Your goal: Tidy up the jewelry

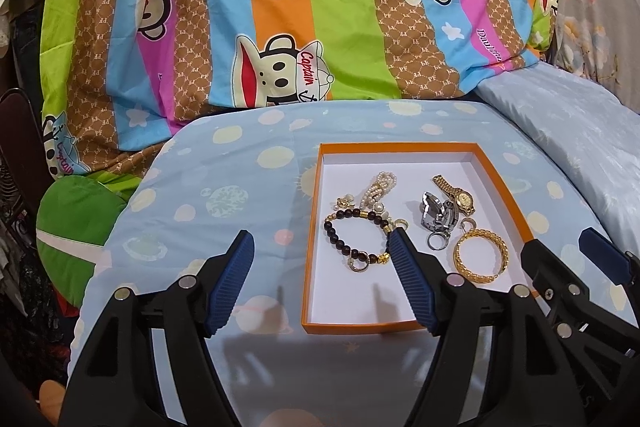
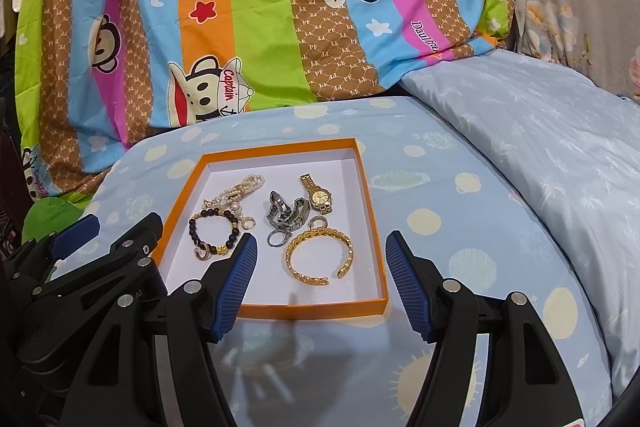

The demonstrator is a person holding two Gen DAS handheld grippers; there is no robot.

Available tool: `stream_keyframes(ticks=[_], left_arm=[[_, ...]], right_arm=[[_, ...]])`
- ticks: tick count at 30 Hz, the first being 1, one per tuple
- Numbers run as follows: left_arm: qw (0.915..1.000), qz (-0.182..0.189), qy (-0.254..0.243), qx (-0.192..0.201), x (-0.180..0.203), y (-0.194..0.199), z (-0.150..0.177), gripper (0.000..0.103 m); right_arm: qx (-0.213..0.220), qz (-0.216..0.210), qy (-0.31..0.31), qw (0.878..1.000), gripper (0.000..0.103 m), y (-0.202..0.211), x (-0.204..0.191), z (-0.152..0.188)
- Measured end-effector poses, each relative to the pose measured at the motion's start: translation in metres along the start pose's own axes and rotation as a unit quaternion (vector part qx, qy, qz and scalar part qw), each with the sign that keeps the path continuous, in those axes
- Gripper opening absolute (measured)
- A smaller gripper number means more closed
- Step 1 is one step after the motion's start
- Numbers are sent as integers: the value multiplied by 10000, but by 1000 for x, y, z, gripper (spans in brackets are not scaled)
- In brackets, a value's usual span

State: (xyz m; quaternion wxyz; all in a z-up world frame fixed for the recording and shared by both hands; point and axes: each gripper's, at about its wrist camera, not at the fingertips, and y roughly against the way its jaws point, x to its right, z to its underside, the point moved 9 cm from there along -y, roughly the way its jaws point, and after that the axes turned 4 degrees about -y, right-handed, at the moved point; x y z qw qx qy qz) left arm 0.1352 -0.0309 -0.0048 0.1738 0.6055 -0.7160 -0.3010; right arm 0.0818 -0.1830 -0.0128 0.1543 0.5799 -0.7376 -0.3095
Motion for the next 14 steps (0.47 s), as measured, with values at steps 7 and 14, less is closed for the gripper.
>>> stream_keyframes(ticks=[7, 14], left_arm=[[9998, 149, -14, -144, 4, -5, 4, 68], [9993, 240, 45, -295, 7, -11, 11, 68]], right_arm=[[-37, 68, -69, 9999, 67, 0, 4, 5], [-80, 164, -131, 9997, 69, -2, 8, 8]])
